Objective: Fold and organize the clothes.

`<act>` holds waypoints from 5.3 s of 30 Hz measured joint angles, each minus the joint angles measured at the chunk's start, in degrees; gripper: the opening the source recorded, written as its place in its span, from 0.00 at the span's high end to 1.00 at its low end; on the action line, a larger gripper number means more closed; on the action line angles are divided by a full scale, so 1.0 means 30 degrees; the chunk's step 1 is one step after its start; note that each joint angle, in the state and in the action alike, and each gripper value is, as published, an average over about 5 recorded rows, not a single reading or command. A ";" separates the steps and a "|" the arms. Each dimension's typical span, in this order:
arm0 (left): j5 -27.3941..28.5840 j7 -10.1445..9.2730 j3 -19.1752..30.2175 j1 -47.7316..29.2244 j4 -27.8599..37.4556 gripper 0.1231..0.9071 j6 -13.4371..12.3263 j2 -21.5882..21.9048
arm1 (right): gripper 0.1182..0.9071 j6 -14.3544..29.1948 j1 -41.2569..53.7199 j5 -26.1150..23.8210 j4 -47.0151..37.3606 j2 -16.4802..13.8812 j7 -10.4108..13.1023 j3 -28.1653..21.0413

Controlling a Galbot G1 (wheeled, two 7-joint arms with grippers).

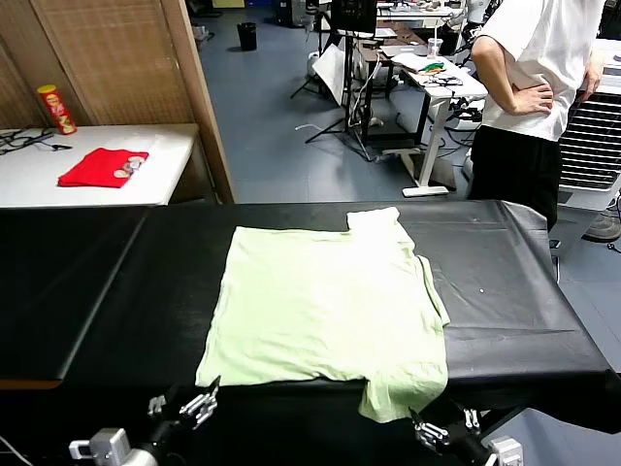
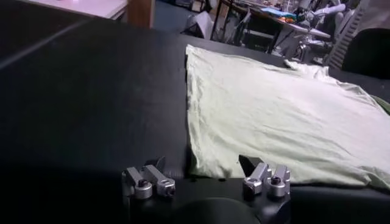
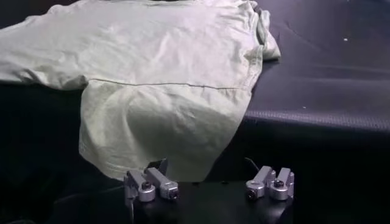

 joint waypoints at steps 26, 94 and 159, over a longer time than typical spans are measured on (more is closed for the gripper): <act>0.0631 0.0231 0.0188 0.0169 -0.0205 0.99 0.0037 -0.0103 | 1.00 0.0715 -0.1482 0.0128 0.1744 0.0237 0.0482 0.0458; 0.2068 0.0398 0.2117 -0.8215 0.5405 0.39 -0.0371 -0.0827 | 0.49 0.0427 0.6911 0.1401 -0.2415 -0.2539 0.1158 -0.1408; -0.2484 -0.1786 0.1446 -1.1073 0.4190 0.14 0.3044 0.2422 | 0.14 -0.2334 1.7888 0.3511 -0.8346 -0.3105 0.3816 -0.5482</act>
